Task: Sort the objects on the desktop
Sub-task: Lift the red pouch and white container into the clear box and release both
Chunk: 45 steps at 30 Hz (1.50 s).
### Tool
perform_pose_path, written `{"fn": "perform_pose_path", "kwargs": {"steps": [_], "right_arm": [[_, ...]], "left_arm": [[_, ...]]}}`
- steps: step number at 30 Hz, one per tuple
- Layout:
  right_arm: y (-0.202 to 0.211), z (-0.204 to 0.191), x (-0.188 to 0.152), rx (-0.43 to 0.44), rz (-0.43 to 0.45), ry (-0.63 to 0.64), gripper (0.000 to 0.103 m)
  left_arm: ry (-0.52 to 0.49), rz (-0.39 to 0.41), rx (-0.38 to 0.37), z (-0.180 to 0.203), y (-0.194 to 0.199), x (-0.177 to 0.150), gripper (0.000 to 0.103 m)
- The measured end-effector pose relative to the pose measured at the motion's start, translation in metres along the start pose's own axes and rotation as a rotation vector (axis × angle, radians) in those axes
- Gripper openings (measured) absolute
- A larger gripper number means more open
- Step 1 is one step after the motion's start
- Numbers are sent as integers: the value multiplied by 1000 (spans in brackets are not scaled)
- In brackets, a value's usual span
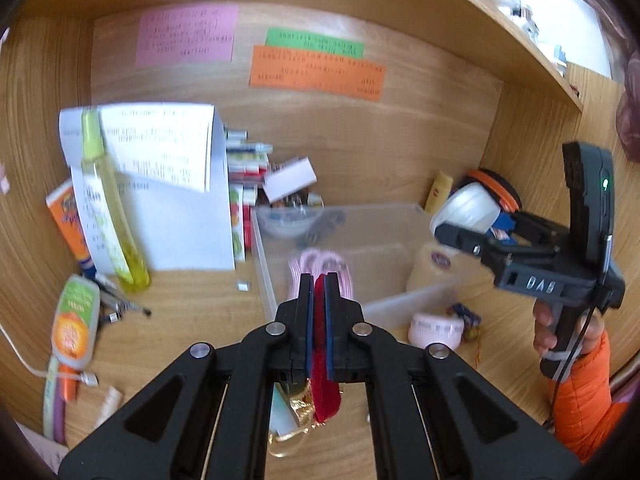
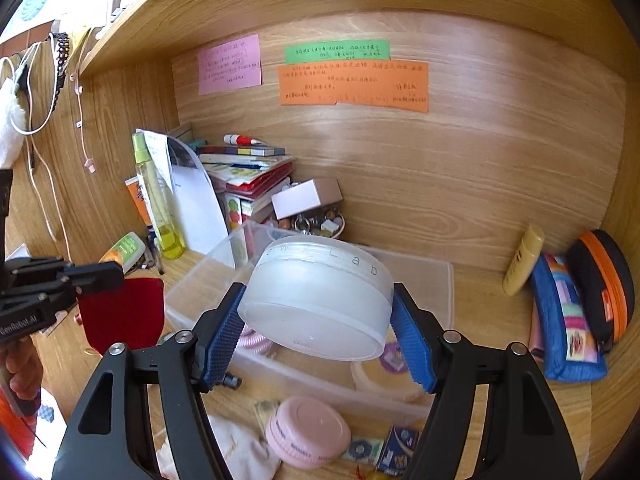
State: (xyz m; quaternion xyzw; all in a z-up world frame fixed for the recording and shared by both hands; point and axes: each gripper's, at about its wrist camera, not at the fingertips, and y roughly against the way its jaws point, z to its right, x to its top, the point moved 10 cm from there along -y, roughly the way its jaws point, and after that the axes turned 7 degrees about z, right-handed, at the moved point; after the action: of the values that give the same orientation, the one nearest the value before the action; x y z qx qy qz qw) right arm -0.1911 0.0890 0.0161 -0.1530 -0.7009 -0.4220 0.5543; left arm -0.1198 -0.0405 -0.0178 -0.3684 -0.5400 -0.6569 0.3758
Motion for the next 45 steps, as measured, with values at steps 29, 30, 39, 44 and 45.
{"fn": "perform_pose_path", "kwargs": {"steps": [29, 30, 39, 44, 45], "right_arm": [[-75, 5, -45, 2, -183, -14, 67], [-75, 4, -45, 1, -183, -12, 67], [-77, -5, -49, -18, -189, 61, 67], [-76, -5, -50, -39, -182, 73, 67], [-76, -6, -51, -36, -183, 74, 68]], "left_arm": [[-5, -86, -18, 5, -128, 33, 3], [-4, -97, -21, 4, -130, 29, 3], [-22, -143, 18, -4, -137, 9, 3], [-42, -118, 61, -7, -130, 12, 22], [-43, -111, 67, -7, -129, 14, 25]]}}
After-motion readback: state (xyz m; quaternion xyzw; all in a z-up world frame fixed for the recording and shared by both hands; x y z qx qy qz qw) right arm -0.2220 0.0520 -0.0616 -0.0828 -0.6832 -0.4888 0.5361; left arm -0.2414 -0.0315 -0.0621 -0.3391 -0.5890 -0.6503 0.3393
